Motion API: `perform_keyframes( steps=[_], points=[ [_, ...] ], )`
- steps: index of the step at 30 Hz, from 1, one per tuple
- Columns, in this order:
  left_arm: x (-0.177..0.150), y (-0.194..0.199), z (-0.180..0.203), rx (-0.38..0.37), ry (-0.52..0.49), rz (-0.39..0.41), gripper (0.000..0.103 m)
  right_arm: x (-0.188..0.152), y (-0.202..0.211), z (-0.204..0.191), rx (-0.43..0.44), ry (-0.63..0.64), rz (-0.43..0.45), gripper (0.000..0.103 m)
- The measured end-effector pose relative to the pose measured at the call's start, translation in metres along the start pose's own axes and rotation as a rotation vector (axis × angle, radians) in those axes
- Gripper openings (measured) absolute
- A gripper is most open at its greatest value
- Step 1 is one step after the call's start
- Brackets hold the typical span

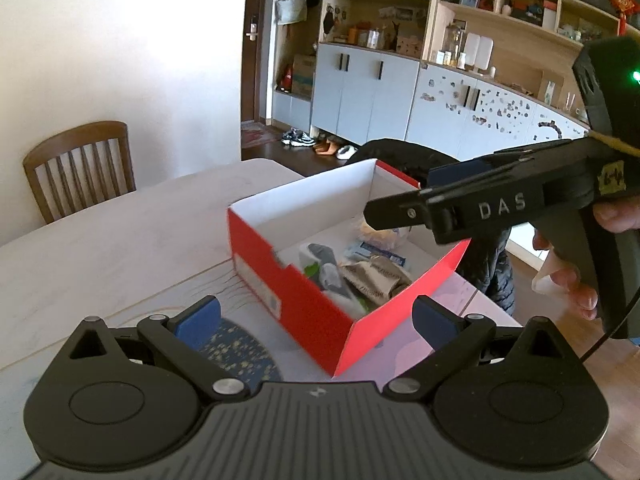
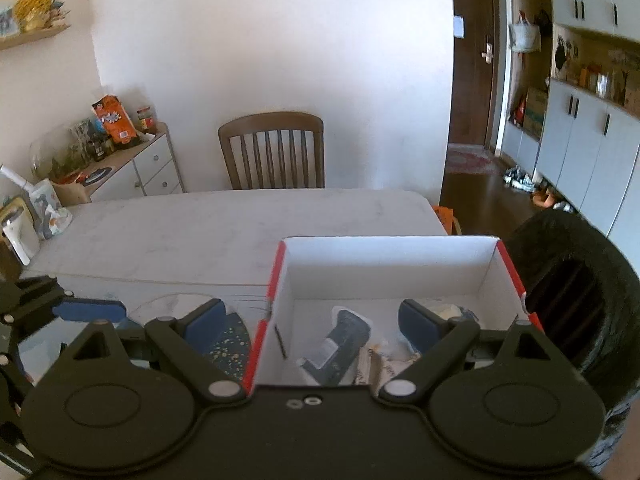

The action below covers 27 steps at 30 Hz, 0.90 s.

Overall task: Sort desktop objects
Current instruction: 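Move both grippers back from the red box toward the snacks on the placemat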

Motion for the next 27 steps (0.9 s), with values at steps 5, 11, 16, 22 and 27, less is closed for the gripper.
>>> perform_keyframes(
  steps=[5, 11, 16, 22, 27],
  points=[
    [-0.015, 0.024, -0.016, 0.026, -0.001, 0.025, 0.102, -0.010, 0.009, -0.032, -0.023, 0.041, 0.036, 0.093],
    [-0.036, 0.053, -0.038, 0.032, 0.011, 0.036, 0.102, -0.025, 0.011, -0.064, -0.008, 0.042, 0.023, 0.093],
    [-0.058, 0.075, -0.059, 0.042, 0.033, 0.045, 0.102, -0.040, 0.011, -0.088, -0.001, 0.037, 0.000, 0.093],
    [-0.091, 0.094, -0.084, 0.051, 0.067, 0.028, 0.102, -0.057, 0.010, -0.114, 0.002, 0.030, -0.015, 0.093],
    [-0.121, 0.099, -0.102, 0.078, 0.097, -0.012, 0.102, -0.069, 0.006, -0.134, 0.008, 0.030, -0.044, 0.093]
  ],
)
Point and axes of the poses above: each gripper's, at about its wrist camera, not at the fingertips, and y roughly against the way its jaws point, z to its right, x to its top, the point moved 2 cm from there along -y, roughly the way its jaws point, and after that the axes turned 3 degrees about -y, right-handed, at the moved point
